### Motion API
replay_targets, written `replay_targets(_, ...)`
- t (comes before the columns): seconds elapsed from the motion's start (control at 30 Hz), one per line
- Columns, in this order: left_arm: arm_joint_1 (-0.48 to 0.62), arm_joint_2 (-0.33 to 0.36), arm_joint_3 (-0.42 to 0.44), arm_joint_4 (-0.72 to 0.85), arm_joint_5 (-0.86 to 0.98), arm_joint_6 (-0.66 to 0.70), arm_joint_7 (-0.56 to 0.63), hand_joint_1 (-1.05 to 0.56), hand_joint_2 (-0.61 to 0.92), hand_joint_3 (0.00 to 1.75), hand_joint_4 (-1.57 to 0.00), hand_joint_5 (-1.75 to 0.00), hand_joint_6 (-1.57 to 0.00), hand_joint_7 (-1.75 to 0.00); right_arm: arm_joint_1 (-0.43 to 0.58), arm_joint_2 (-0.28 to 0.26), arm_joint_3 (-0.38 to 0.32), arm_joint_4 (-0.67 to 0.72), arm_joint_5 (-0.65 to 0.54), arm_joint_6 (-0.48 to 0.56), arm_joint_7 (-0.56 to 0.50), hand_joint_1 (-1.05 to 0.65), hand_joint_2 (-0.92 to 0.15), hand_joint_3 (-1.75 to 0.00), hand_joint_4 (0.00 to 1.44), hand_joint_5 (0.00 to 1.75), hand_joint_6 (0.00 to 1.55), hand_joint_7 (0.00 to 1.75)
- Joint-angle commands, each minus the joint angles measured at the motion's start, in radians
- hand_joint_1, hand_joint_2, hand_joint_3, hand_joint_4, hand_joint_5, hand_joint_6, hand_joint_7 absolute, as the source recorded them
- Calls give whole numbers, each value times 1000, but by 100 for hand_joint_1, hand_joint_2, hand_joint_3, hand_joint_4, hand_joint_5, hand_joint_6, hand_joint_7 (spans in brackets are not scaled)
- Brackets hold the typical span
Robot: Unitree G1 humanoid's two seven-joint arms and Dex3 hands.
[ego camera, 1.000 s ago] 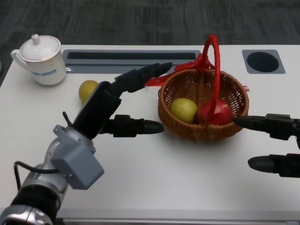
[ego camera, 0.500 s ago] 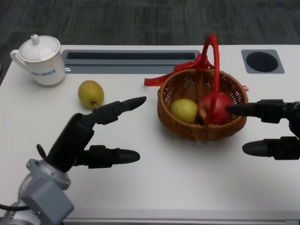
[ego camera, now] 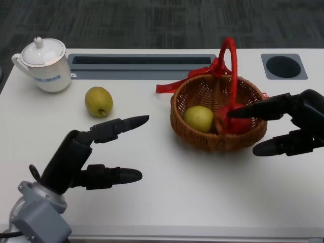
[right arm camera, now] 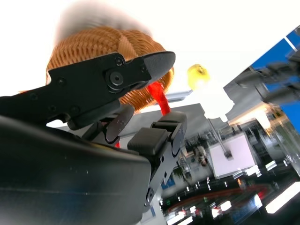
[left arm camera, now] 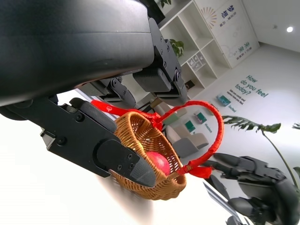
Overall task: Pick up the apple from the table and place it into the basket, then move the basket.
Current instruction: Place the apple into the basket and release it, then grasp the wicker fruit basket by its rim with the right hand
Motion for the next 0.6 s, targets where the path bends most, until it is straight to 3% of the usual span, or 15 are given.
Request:
replay_targets(0.03, 11, 16, 15, -11, -2, -1, -3, -46, 74, 0, -69, -2, -67, -1, -56, -27, 31, 62, -72, 24, -54, -44, -86, 0, 75, 1, 67, 0)
replay_targets(0.6, 29, 14, 31, -34, 19, -7, 10, -50, 75, 0, -70, -1, -69, -1, -236, 11, 270, 296, -329, 166, -285, -53, -86, -1, 78, 0, 67, 0)
